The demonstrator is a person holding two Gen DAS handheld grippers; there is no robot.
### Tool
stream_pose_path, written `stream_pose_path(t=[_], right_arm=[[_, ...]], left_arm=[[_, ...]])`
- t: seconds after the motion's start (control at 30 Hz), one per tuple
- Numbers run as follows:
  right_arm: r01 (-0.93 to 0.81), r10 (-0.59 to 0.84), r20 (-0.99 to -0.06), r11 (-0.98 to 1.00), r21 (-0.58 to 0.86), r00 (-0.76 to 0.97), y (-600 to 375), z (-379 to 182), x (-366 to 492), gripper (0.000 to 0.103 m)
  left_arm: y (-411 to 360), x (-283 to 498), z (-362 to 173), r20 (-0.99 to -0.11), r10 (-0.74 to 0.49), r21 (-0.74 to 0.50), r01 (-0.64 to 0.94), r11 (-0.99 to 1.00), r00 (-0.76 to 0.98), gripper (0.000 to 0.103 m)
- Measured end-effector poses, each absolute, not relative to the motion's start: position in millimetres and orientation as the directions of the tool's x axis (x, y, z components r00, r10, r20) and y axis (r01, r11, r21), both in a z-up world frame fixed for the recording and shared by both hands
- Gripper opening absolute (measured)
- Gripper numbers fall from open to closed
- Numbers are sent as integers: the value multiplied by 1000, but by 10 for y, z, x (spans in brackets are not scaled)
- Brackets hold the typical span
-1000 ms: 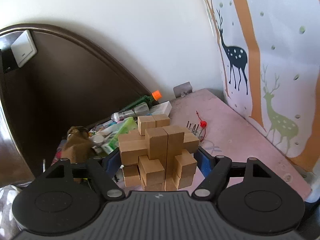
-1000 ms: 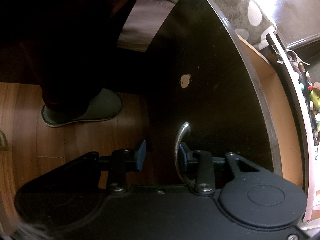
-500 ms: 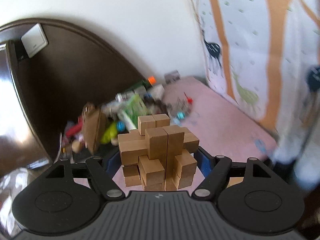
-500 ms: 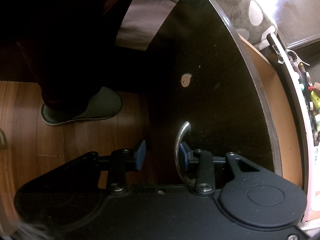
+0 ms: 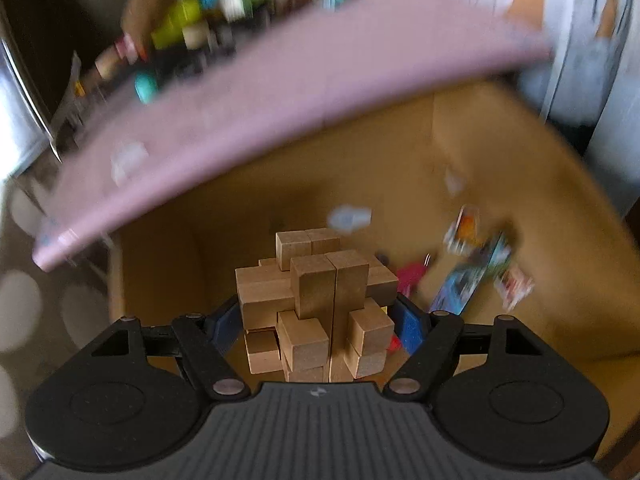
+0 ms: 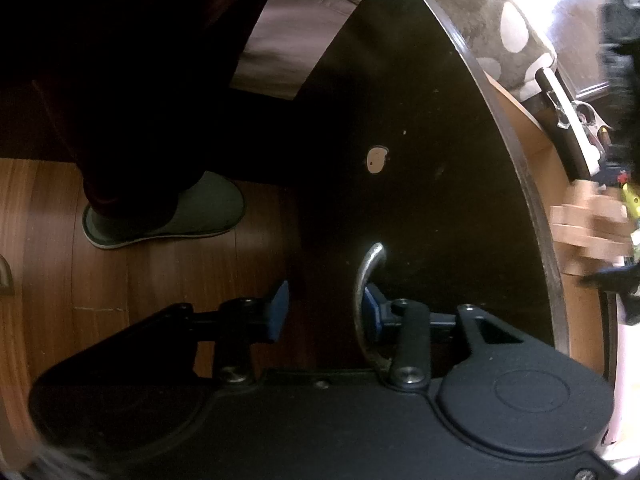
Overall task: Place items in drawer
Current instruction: 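Carry the wooden burr puzzle into the drawer and release it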
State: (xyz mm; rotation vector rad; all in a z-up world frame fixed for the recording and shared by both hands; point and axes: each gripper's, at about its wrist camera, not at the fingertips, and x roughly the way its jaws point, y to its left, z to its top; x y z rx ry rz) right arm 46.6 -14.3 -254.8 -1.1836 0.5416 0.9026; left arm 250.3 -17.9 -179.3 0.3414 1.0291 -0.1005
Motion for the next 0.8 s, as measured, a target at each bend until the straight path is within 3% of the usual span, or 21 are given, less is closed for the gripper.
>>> stream_pose_path(t=[0.37, 0.8], right_arm=[[-828, 315, -771, 104, -552, 553, -151, -2588, 438, 42], [-826, 314, -770, 100, -555, 556, -131, -2617, 425, 47]], left_arm=[[66, 2781, -2326, -907, 126, 229, 219, 949, 401, 77], [210, 2926, -2643, -939, 80, 153, 198, 968, 333, 79]])
